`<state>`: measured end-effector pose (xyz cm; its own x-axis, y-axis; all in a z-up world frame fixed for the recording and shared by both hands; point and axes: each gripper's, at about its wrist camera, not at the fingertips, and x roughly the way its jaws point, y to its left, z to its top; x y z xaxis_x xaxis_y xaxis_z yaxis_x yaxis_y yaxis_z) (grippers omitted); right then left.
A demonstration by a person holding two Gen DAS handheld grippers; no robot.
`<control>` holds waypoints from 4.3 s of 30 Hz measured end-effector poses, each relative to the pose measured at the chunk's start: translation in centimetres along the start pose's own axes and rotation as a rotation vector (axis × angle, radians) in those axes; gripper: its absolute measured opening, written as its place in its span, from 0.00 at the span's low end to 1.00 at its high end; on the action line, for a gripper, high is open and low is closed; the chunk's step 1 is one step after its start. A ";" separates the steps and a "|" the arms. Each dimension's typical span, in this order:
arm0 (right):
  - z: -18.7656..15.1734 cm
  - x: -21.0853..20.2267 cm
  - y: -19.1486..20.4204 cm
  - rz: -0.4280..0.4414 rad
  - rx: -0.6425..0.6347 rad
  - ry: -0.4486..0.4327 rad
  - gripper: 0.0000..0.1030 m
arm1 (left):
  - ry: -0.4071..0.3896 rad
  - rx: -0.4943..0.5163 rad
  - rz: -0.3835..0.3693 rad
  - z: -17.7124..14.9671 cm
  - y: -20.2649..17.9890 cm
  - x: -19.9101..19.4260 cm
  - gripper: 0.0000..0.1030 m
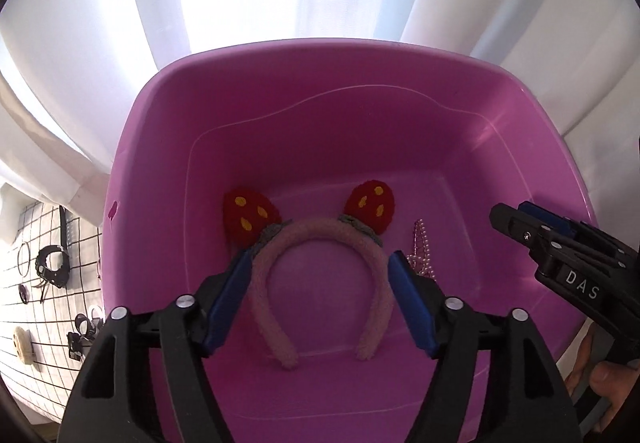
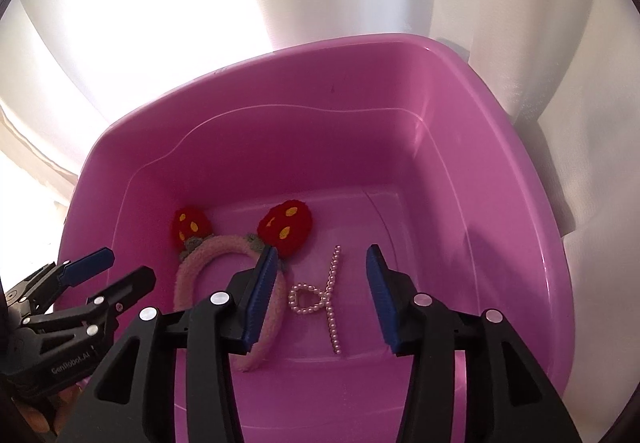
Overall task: Organize jewelry
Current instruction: 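Open both tools to release the headband and pearl clip in the tub, then move the left tool to the sloth plush while the right tool approaches the black strap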
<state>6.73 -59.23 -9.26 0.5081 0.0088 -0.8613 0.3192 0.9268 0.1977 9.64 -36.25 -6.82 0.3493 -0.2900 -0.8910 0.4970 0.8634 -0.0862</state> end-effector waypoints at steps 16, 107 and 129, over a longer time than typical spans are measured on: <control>-1.8 -2.8 1.2 0.084 0.005 -0.022 0.59 | -0.069 -0.050 0.048 0.1 1.0 -3.0 0.90; -19.1 10.9 38.6 0.121 -0.347 0.077 0.74 | 0.003 -0.526 0.319 -27.2 51.4 -3.2 0.94; -19.1 16.0 40.4 0.034 -0.479 0.044 0.91 | -0.029 -0.508 0.341 -25.9 52.2 -0.6 0.95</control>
<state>12.45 -14.46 -23.97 0.4742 0.0481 -0.8791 -0.1069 0.9943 -0.0033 14.79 19.65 -22.38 0.4467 0.0324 -0.8941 -0.0852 0.9963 -0.0064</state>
